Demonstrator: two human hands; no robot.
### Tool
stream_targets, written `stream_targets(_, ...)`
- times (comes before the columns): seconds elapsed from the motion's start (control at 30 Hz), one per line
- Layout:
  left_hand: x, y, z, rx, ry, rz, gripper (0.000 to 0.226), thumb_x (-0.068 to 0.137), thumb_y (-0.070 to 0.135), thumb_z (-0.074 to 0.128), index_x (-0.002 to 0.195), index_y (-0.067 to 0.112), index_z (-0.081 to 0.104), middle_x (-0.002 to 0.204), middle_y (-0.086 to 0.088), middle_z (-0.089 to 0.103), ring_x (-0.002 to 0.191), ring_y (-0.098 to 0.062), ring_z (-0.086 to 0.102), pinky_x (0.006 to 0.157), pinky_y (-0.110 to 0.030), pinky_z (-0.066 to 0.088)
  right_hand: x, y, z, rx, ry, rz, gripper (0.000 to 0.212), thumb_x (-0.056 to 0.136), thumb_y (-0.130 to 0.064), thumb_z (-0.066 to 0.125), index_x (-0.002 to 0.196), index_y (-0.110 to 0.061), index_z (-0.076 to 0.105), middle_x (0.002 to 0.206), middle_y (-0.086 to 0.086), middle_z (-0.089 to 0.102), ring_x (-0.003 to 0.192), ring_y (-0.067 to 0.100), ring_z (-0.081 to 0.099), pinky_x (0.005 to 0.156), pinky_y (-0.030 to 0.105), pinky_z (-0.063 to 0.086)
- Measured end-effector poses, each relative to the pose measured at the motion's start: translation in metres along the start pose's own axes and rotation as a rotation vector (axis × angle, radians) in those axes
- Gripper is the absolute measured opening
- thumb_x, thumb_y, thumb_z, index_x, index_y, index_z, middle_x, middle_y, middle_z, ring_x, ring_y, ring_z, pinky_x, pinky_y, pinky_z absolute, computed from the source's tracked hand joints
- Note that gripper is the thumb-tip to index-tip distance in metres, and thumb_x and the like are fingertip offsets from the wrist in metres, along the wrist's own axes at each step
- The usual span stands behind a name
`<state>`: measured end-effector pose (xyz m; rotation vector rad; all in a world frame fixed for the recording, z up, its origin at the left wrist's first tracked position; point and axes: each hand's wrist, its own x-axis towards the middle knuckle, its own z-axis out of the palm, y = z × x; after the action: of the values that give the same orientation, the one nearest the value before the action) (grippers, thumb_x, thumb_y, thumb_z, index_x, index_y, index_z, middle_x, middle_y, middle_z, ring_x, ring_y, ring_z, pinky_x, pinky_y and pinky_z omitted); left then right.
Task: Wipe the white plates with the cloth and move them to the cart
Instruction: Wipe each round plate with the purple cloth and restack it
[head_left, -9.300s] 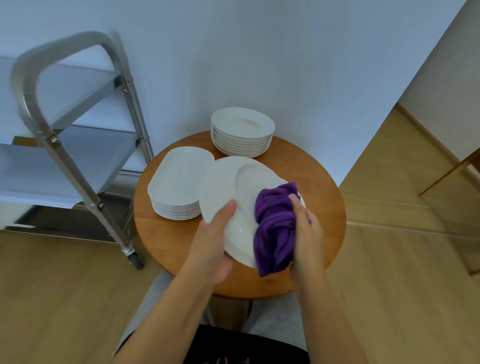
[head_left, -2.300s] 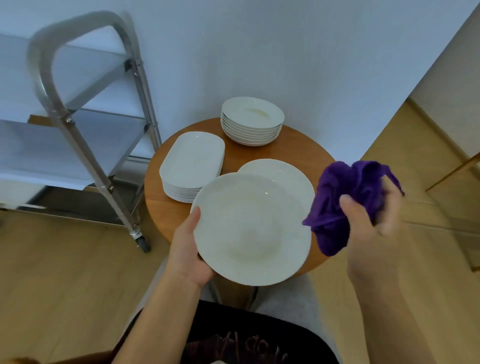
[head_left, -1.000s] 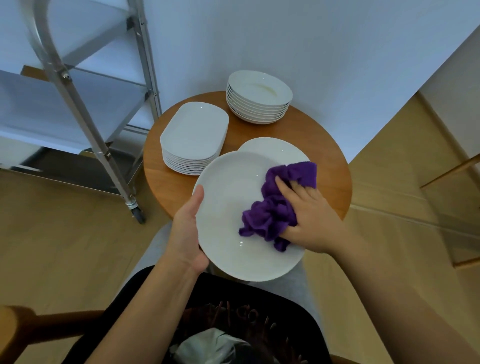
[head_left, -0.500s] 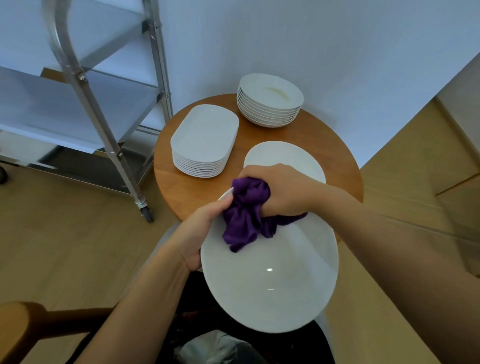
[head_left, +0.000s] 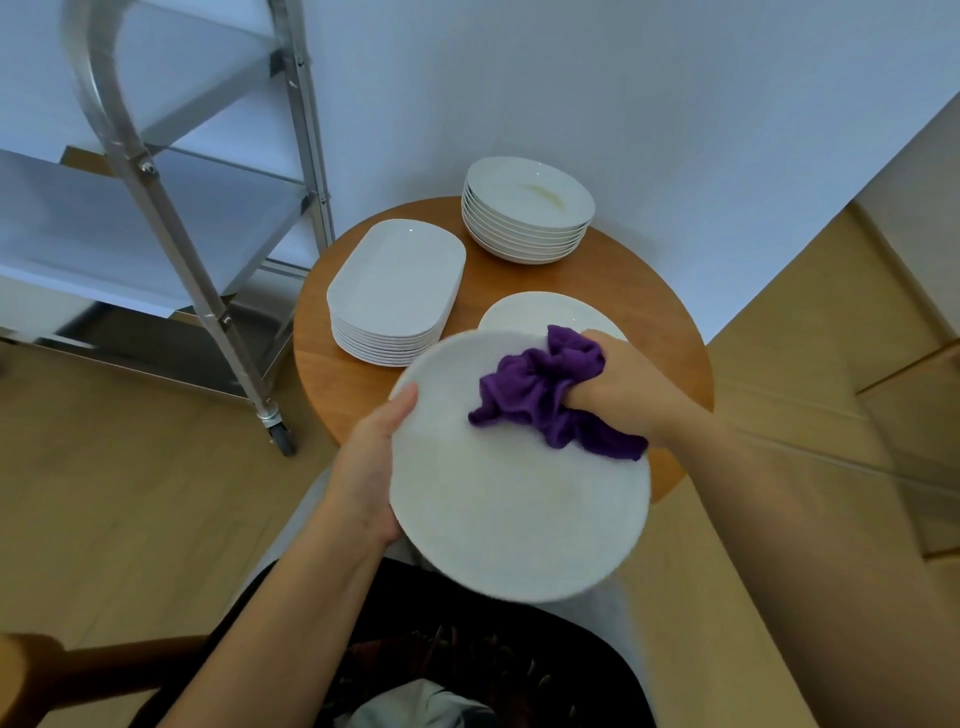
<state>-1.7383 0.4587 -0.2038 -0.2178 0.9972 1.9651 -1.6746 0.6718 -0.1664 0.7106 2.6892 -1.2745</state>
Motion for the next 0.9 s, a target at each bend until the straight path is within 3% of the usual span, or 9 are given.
stream_targets(0.3,0.011,0.003,0.011,-0.069,0.133,0.192,0.017,0.093,0.032,0.050,0.106,0.029,0.060,0.087,0.001,0.075,0.075,-0.022,0.073,0.053,-0.037,0.058,-0.030,0.014,0.047,0.508,0.502,0.184,0.027,0.080,-0.017,0.070,0.087,-0.031,0.049,0.087,-0.007,0.061,0.076,0.009,0.059,0.055,0.018,0.044)
stream_targets(0.43,0.013,-0.001,0.016,-0.054,0.168,0.286,0.030,0.091,0.037,0.052,0.120,0.032,0.056,0.106,0.002,0.072,0.092,-0.025,0.070,0.076,-0.044,0.057,-0.034,0.009,0.076,0.945,0.663,0.288,0.035,0.077,-0.011,0.073,0.099,-0.029,0.054,0.096,-0.006,0.064,0.086,0.012,0.063,0.064,0.023,0.051)
stream_targets(0.6,0.014,-0.018,0.028,-0.045,0.220,0.450,0.021,0.090,0.040,0.052,0.108,0.034,0.063,0.099,0.006,0.073,0.090,-0.020,0.070,0.074,-0.039,0.057,-0.030,-0.010,0.112,1.329,0.857,0.384,0.039,0.073,-0.014,0.080,0.098,-0.032,0.057,0.099,-0.007,0.066,0.089,0.013,0.065,0.074,0.030,0.054)
stream_targets(0.67,0.015,-0.023,0.033,-0.050,0.232,0.490,0.019,0.090,0.039,0.052,0.102,0.033,0.065,0.100,0.005,0.073,0.091,-0.020,0.070,0.078,-0.041,0.056,-0.029,-0.016,0.118,1.443,0.878,0.415,0.040,0.072,-0.017,0.080,0.096,-0.036,0.055,0.099,-0.008,0.065,0.088,0.012,0.064,0.072,0.028,0.053)
stream_targets(0.8,0.019,-0.022,0.032,0.024,0.156,0.417,0.022,0.089,0.037,0.054,0.110,0.032,0.061,0.102,0.002,0.072,0.092,-0.020,0.069,0.073,-0.037,0.057,-0.027,-0.010,0.103,1.415,0.842,0.412,0.046,0.072,-0.019,0.082,0.105,-0.032,0.054,0.102,-0.007,0.064,0.091,0.016,0.064,0.077,0.033,0.054)
stream_targets(0.9,0.023,0.001,0.021,0.235,0.093,0.318,0.026,0.080,0.039,0.062,0.105,0.032,0.058,0.107,0.002,0.069,0.099,-0.020,0.066,0.073,-0.035,0.056,-0.030,0.008,0.078,1.269,0.775,0.381,0.046,0.073,-0.015,0.080,0.110,-0.028,0.055,0.103,-0.005,0.065,0.092,0.017,0.064,0.072,0.030,0.053)
